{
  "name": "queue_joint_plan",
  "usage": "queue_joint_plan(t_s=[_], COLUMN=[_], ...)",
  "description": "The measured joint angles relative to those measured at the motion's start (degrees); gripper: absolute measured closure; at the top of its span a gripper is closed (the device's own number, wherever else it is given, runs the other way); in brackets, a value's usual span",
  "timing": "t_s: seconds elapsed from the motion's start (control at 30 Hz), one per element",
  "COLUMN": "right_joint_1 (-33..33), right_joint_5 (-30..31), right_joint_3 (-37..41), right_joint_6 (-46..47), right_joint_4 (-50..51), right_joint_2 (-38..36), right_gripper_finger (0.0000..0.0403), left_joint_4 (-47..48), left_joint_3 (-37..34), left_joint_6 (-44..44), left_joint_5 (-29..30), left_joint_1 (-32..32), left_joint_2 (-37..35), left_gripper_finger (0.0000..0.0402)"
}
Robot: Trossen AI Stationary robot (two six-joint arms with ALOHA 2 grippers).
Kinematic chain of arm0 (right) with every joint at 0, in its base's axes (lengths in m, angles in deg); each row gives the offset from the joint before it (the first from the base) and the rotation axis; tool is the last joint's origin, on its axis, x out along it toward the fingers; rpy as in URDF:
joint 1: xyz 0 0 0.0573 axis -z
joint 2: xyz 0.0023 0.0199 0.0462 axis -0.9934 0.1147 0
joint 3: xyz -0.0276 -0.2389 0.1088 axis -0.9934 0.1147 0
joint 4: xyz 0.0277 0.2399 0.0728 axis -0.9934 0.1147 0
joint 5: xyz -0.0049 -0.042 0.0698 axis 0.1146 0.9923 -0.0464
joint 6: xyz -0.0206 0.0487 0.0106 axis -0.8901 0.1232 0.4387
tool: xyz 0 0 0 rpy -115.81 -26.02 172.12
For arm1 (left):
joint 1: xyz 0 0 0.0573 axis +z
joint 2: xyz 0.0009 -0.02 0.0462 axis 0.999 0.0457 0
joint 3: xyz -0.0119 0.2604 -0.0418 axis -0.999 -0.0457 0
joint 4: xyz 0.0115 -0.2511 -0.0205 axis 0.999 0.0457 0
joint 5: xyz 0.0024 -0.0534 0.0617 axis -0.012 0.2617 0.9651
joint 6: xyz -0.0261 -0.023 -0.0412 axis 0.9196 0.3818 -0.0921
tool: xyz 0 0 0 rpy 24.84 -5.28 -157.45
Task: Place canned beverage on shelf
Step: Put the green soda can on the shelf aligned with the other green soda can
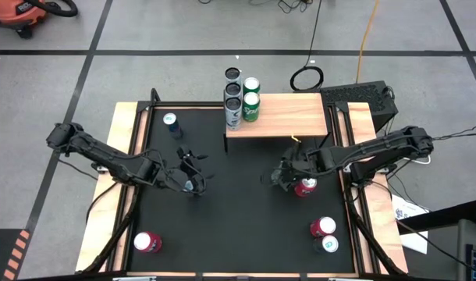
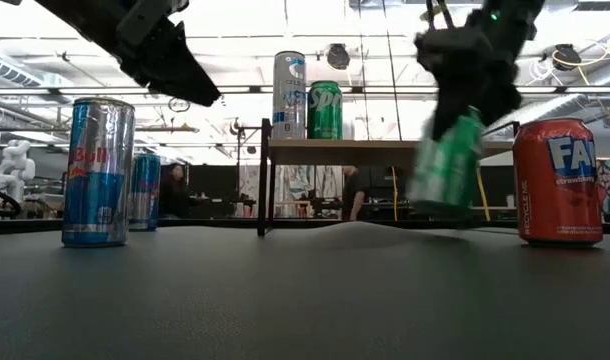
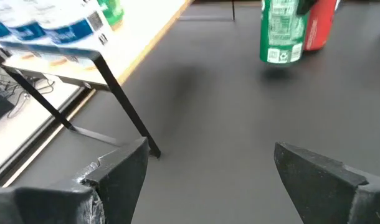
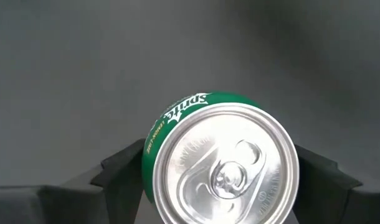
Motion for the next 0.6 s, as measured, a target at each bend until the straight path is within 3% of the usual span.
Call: queue_joint_plan(t_s=[0.6], right_joint_1=[-1.9], right_joint_5=[-0.2], right_joint_3=[-0.2], right_joint_6=[-11.7], right_joint_4=[-27.2], right_joint_2=[7.0], right_gripper_finger=[0.0103], left_joint_4=[-19.3], left_joint_3=[0.0], left_joint_6=[-8.1], left_joint_5=[-3.3], left_joint_1=[-0.1], left_joint_2=[15.2], left_gripper_finger=[0.0055])
